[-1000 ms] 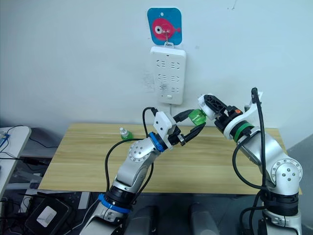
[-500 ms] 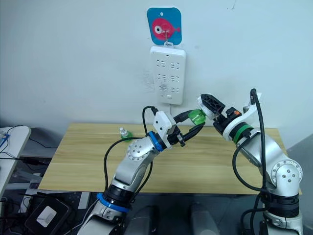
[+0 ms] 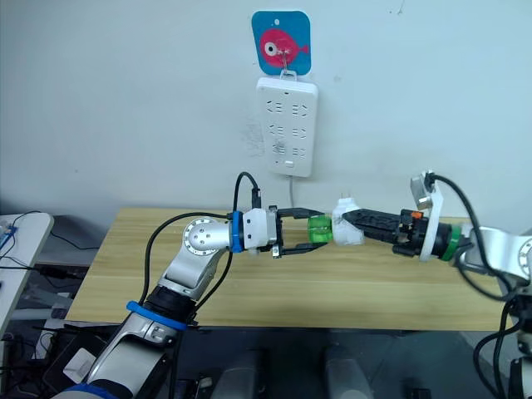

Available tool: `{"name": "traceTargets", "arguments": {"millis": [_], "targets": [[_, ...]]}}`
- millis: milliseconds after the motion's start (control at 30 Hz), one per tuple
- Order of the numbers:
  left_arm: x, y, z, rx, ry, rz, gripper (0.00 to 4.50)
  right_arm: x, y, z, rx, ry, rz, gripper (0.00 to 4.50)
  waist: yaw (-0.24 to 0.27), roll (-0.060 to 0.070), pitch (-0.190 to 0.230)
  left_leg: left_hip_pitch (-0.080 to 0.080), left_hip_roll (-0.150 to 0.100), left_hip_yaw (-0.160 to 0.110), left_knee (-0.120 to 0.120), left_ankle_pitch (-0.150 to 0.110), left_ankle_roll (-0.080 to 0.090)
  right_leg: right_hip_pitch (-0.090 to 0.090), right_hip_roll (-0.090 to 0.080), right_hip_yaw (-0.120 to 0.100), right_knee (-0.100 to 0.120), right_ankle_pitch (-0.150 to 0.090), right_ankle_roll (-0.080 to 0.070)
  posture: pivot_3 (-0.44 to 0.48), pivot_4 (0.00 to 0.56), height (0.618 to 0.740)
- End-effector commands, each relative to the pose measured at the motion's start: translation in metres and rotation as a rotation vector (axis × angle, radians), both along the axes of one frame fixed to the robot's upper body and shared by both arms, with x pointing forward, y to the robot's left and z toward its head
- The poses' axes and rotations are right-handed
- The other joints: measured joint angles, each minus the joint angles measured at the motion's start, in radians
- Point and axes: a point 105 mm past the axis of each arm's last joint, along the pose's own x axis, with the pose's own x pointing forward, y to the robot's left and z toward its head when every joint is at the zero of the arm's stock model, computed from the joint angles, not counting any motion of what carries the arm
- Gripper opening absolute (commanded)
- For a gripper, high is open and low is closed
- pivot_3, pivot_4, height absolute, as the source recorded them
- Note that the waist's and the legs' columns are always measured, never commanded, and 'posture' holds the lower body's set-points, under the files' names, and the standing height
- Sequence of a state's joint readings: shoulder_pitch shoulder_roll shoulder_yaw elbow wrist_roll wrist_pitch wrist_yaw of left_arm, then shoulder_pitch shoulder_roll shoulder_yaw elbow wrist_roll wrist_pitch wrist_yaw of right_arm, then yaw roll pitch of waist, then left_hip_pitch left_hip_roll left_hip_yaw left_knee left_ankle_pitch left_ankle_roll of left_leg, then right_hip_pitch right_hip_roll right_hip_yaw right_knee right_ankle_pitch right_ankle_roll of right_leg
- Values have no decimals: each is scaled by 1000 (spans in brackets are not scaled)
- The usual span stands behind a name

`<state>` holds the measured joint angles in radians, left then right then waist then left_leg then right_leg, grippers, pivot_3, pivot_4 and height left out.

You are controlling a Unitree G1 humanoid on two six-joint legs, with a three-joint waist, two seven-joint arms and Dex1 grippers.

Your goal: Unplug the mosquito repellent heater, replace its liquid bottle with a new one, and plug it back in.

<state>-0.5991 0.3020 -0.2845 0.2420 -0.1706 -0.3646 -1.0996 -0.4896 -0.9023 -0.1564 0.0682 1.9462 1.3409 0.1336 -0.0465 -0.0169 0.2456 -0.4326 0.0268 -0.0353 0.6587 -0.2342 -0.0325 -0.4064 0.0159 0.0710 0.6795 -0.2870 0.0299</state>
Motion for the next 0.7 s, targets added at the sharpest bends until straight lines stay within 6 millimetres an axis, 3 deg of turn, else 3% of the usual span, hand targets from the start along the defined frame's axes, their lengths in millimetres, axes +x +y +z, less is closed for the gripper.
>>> {"name": "traceTargets", "arguments": {"millis": [33,567,700], "targets": [[-6,-6,9,-25,-47,-55,2252,-4,1,11,30,10,80,4465,1,0,1,0,0,0,0,0,0,0,0,0,0,0,0,-6,260,740],[-9,-13,11,-47,-61,-62,2252,-8,9,3,12,30,110,4465,14,-1,2,-1,0,0,0,-1,2,0,0,-1,0,0,0,-2,254,740],[-10,-13,10,-45,-62,-65,2252,-13,8,2,8,32,124,3602,15,-1,2,-1,0,0,0,-1,2,0,0,-1,0,0,0,-1,255,740]]}}
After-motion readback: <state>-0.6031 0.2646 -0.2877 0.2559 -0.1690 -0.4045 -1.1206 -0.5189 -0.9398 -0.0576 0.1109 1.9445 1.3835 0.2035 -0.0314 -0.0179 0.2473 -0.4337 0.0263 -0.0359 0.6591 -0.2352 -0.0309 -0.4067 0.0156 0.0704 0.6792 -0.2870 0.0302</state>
